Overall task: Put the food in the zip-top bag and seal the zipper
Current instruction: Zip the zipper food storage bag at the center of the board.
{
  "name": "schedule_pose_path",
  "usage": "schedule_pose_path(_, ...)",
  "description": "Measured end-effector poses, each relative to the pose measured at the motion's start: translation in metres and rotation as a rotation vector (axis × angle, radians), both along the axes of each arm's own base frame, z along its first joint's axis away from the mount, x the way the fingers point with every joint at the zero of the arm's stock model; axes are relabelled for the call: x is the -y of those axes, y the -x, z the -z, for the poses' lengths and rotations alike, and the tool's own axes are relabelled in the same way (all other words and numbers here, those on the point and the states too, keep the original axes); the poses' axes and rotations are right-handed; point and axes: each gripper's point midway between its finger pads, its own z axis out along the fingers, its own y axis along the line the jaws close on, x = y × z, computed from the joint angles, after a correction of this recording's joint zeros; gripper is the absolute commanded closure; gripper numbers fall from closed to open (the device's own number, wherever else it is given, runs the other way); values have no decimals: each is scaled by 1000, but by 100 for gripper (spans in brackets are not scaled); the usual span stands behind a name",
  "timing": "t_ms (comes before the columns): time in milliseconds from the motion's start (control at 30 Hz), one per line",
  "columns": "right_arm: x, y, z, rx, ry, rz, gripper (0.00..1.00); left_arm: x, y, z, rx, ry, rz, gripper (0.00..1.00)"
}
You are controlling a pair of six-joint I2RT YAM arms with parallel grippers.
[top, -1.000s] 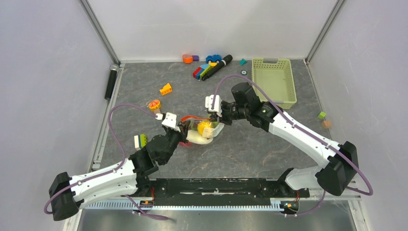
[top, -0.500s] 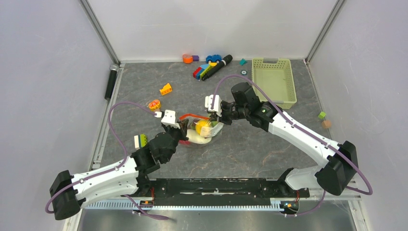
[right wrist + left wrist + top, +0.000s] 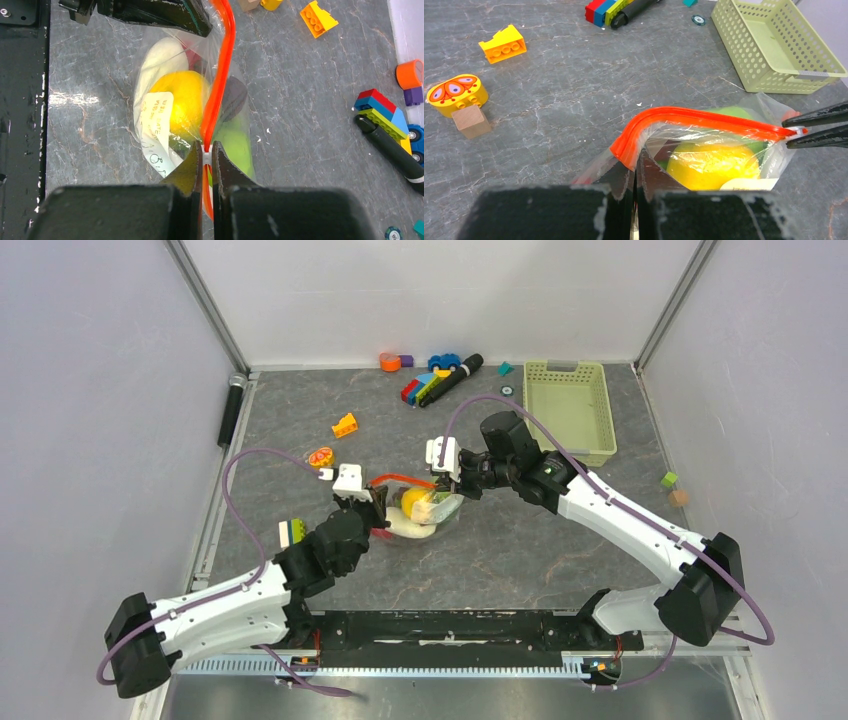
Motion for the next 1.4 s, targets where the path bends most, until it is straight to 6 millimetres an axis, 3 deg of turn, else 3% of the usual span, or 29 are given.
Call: schedule_pose_path(1400, 8, -18, 7, 34, 48, 89, 100, -28, -25, 18, -84, -20, -183, 98)
